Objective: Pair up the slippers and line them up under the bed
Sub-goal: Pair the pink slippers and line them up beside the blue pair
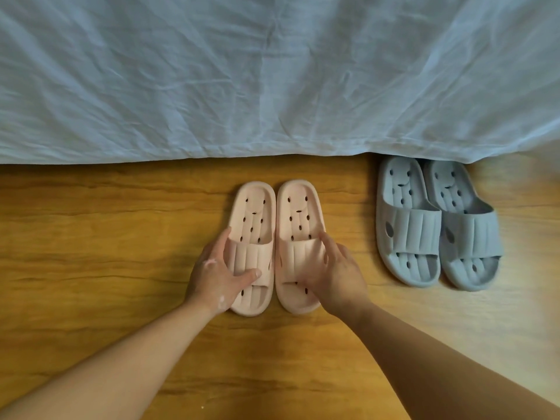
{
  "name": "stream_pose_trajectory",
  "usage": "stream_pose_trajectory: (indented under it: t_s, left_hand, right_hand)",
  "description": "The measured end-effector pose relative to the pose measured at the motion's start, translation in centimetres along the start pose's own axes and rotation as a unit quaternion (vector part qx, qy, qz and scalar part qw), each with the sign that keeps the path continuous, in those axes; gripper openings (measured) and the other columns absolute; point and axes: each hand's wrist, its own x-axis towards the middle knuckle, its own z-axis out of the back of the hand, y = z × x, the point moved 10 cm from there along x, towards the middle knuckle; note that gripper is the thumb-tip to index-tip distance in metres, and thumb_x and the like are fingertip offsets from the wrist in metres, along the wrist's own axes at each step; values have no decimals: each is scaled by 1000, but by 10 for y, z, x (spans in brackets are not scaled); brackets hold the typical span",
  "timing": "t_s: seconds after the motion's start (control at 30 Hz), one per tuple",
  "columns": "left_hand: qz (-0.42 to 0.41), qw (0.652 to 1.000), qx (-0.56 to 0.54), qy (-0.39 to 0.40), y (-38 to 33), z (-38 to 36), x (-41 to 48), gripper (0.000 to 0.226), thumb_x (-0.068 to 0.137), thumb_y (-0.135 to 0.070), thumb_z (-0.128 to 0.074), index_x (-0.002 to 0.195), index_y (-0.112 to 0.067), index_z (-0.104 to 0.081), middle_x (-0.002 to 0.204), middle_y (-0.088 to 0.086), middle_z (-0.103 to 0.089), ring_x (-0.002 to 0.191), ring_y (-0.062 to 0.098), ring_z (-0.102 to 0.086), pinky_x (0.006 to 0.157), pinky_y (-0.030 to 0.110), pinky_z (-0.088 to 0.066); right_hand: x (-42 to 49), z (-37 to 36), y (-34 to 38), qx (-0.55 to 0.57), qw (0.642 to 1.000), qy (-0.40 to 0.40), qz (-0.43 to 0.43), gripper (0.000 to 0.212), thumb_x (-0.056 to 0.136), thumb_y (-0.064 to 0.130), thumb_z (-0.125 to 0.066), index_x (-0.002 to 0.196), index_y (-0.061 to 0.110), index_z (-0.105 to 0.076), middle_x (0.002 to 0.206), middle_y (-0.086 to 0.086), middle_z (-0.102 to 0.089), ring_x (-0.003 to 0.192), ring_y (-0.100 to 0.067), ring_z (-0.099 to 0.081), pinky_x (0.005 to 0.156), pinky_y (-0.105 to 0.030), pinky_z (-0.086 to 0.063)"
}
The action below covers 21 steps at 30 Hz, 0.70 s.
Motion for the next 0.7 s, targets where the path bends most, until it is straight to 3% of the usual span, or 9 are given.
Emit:
stream_pose_trajectory:
  t_s: [0.13,0.27,0.57,0.7]
  left_hand:
    - [14,1000,18,9,15,-5,-7,124,54,-55,-87,153,-31,-15,154,-2,-37,138,21,-38,111,40,-39]
    - [13,999,18,-30,14,-9,-17,120,59,-48,-89,153,-31,-15,155,-1,-34,141,22,-33,112,38,-36]
    - [10,999,28,-40,-7,3,31,116,60,-51,-87,151,-31,-18,150,1,-43,133,25,-44,106,41,-44]
    - [27,998,34,-37,-4,16,49,116,58,-55,-87,150,-29,-21,147,2,-47,130,26,-47,103,42,-46]
  right_hand:
    - [1,4,-2,-17,1000,0,11,98,75,44,-79,153,39,-20,143,9,-42,124,-17,-47,90,-31,-46]
    - [4,3,0,-29,999,-9,25,95,77,37,-79,151,41,-19,140,10,-44,116,-18,-51,84,-31,-50]
    - [53,20,19,-21,999,-20,32,95,77,38,-79,151,44,-19,126,7,-51,109,-20,-54,84,-38,-53]
    - [67,14,31,-20,999,-19,32,93,79,38,-77,151,42,-19,135,3,-50,115,-23,-53,83,-37,-52]
